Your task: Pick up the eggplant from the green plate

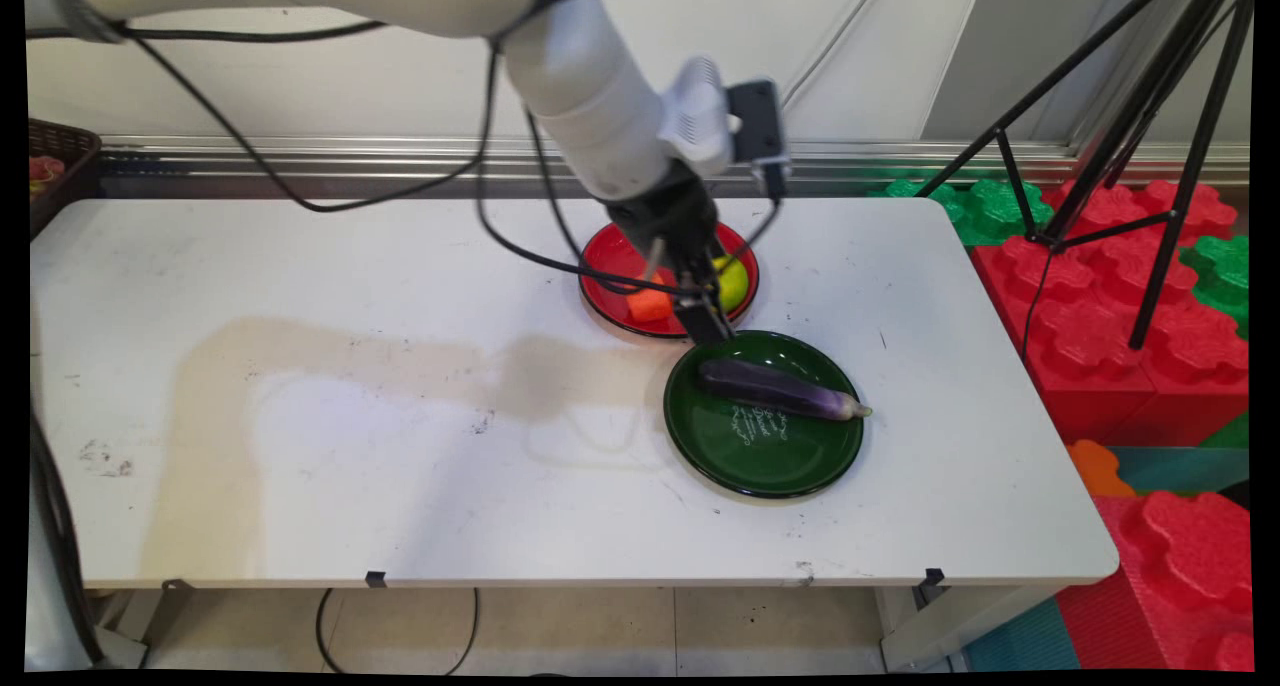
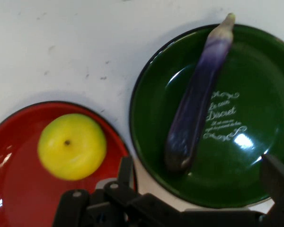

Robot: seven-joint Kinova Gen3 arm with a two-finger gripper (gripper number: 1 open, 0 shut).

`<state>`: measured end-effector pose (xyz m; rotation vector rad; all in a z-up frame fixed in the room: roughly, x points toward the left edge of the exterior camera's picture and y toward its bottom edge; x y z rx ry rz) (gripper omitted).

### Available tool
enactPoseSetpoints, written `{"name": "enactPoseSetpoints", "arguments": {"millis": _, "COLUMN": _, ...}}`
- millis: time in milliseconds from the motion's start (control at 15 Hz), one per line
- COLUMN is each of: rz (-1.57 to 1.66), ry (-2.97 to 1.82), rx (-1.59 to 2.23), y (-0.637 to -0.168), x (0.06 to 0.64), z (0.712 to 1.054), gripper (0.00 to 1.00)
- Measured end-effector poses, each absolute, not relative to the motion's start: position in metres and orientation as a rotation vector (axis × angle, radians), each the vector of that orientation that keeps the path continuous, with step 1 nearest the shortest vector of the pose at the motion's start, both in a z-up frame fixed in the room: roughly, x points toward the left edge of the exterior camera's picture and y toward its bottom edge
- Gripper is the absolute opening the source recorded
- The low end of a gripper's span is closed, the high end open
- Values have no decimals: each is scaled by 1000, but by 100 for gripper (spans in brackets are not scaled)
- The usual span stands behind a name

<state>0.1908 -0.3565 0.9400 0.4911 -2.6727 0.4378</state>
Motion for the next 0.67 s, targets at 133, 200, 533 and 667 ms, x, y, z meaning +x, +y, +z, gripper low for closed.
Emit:
{"name": "enactPoseSetpoints", "arguments": {"millis": 133, "rz": 391, "ry": -2690, "rx": 509, "y": -366, "x": 174, "z": 929, "gripper": 100}}
{"name": "enactPoseSetpoints", "arguments": {"millis": 200, "rz": 366, "ry": -2700, "rx": 522, "y": -371, "x": 165, "z": 923, "gripper": 100}}
{"name": "enactPoseSetpoints", "arguments": {"millis": 533, "rz": 294, "ry": -2739, "rx": 573, "y": -389, "x": 141, "z": 899, "gripper": 100}}
{"name": "enactPoseSetpoints", "arguments": {"millis": 667, "rz": 273, "ry": -2753, "rx": 584, "y": -396, "x": 135, "z": 889, "gripper": 100}}
